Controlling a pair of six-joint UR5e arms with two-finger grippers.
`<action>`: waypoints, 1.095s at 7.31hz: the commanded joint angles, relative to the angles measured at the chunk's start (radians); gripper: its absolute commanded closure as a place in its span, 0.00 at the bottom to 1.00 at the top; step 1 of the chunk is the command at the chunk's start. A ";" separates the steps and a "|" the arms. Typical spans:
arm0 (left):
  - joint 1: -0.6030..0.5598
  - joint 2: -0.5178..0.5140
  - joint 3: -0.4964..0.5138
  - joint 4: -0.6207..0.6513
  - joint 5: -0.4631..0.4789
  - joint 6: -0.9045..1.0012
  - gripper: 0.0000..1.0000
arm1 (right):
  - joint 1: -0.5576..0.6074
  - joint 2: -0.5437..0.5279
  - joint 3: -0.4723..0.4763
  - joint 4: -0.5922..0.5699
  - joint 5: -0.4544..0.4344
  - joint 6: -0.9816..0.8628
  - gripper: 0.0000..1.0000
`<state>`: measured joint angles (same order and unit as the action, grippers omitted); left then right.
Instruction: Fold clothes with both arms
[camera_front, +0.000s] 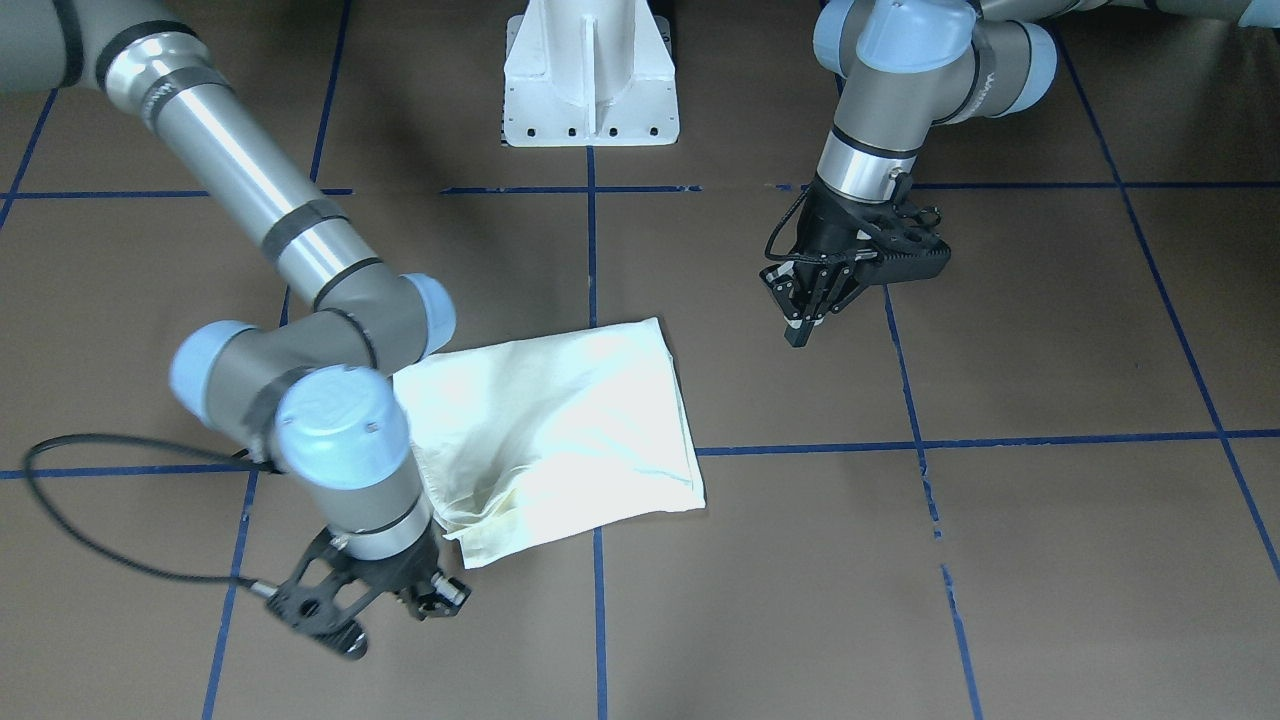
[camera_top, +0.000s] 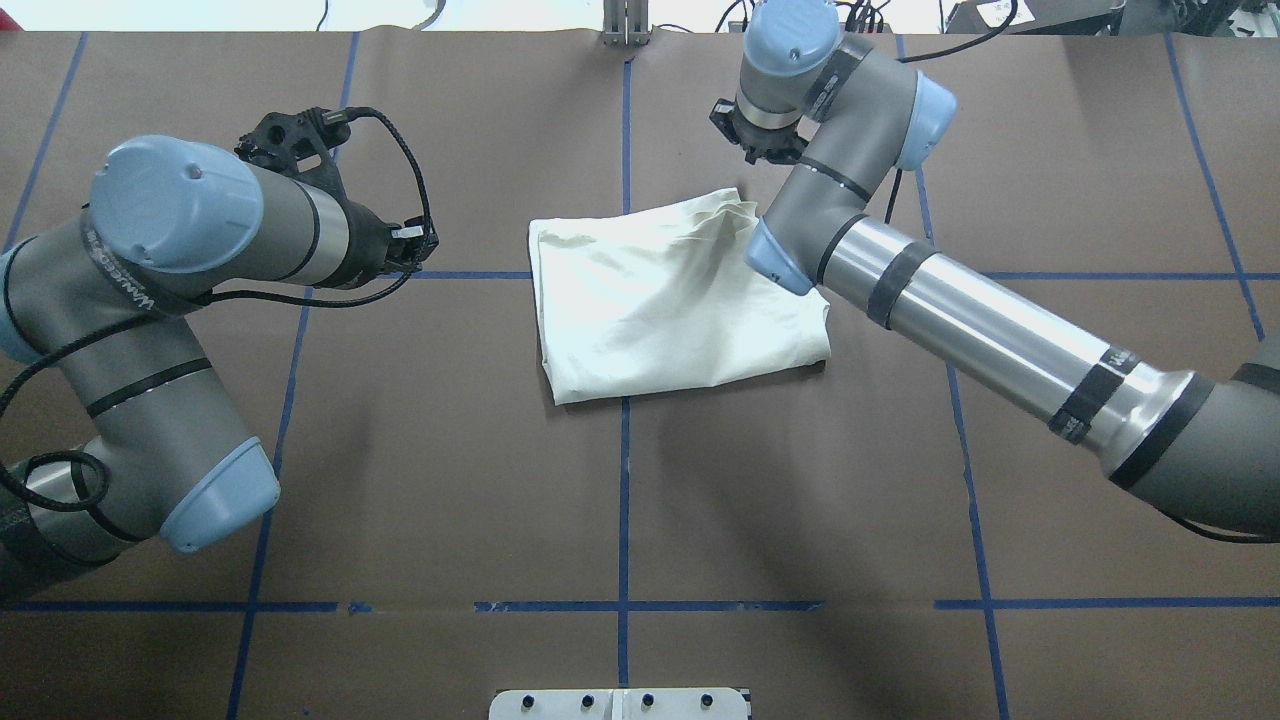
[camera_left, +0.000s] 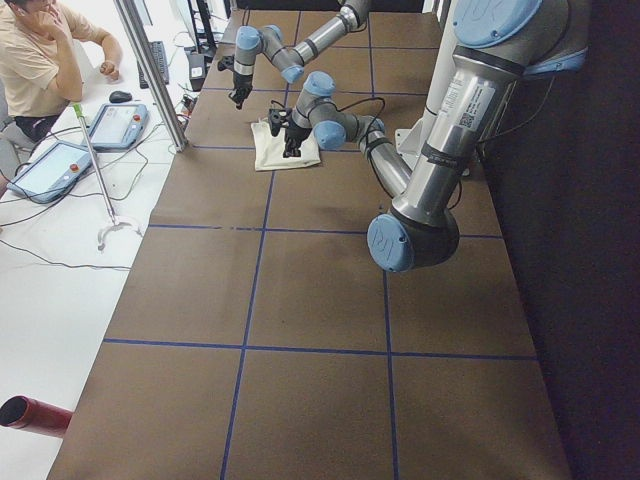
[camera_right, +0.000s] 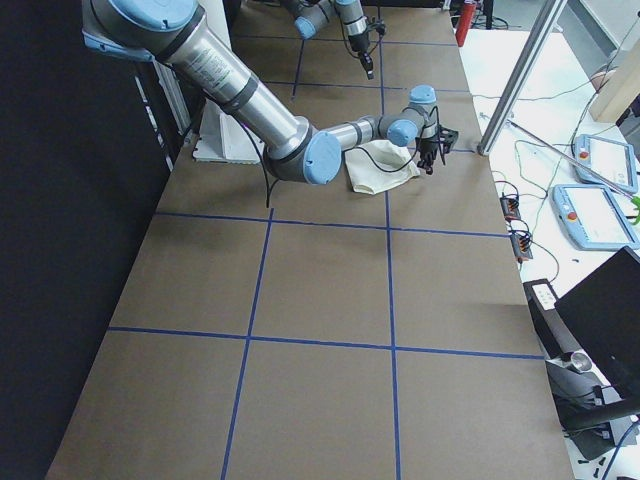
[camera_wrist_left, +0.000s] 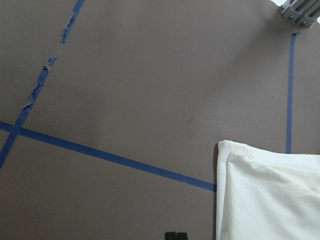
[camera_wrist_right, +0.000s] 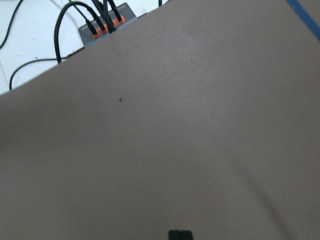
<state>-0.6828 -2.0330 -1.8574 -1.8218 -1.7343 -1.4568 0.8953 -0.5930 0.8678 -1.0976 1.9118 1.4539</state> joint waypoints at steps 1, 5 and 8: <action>0.018 -0.141 0.154 -0.036 -0.002 -0.077 1.00 | 0.104 -0.153 0.221 -0.043 0.149 -0.084 1.00; 0.074 -0.451 0.586 -0.276 -0.005 -0.071 1.00 | 0.234 -0.427 0.482 -0.065 0.291 -0.217 1.00; 0.098 -0.513 0.773 -0.350 -0.004 -0.022 1.00 | 0.221 -0.438 0.481 -0.065 0.289 -0.225 1.00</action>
<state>-0.5962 -2.5328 -1.1450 -2.1497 -1.7392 -1.4938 1.1199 -1.0271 1.3481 -1.1626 2.2007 1.2304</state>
